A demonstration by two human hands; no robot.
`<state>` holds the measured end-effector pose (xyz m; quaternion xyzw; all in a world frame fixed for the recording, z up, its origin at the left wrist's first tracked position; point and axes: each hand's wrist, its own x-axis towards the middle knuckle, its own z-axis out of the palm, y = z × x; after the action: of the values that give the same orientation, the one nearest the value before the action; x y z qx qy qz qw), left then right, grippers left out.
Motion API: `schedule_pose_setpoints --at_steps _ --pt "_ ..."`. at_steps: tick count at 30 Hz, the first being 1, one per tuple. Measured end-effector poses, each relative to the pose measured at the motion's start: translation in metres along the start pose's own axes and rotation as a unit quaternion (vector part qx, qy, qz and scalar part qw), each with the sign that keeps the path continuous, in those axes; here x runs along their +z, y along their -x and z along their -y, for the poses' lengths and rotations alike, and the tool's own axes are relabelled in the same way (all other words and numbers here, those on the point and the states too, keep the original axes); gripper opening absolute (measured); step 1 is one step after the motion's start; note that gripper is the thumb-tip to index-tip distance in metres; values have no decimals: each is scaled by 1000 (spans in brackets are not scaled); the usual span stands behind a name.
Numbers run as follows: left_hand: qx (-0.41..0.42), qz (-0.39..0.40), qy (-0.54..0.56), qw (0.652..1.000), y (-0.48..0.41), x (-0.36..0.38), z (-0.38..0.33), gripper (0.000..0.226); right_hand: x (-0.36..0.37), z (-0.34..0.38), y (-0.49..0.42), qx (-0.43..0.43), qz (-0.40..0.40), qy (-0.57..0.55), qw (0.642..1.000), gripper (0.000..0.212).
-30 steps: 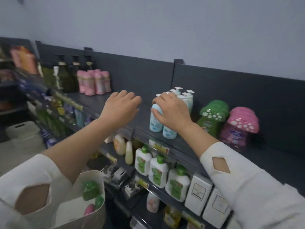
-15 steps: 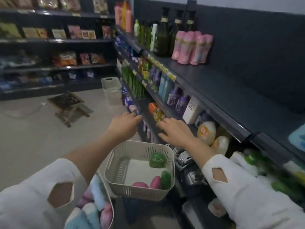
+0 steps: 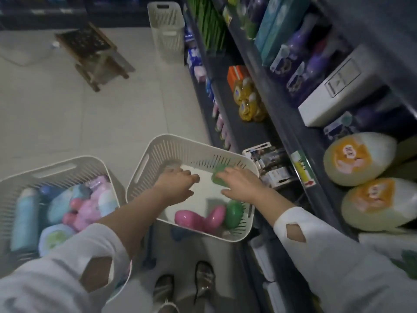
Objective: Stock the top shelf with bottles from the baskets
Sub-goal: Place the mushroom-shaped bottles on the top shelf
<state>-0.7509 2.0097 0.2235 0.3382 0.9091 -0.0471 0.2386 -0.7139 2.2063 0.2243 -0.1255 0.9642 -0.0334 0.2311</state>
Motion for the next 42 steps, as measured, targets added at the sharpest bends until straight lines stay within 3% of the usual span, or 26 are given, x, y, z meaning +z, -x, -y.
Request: schedule_pose_setpoints --at_steps 4,10,13,17,22,28,34,39,42 --pt "11 72 25 997 -16 50 -7 47 52 -7 -19 -8 44 3 999 54" --pt "10 89 118 989 -61 90 -27 50 83 -33 -55 129 -66 -28 989 46" --pt "1 135 163 977 -80 102 -48 70 100 -45 -74 166 -66 -57 982 53" --pt "5 200 142 969 -90 124 -64 85 123 -54 -91 172 -62 -54 982 61" --pt "2 216 229 949 -96 126 -67 44 138 -57 -96 171 -13 -71 983 58" --pt "-75 165 308 934 -111 123 -43 57 133 -62 -95 159 -9 -140 977 54" --pt "-39 128 239 962 -122 108 -17 45 128 -56 -94 112 -26 -172 978 61" --pt "-61 109 269 955 -114 119 -15 44 131 -48 -108 90 -10 -179 980 66" --pt "-123 0 298 947 -108 116 9 42 129 -42 -116 75 -17 -199 977 69"
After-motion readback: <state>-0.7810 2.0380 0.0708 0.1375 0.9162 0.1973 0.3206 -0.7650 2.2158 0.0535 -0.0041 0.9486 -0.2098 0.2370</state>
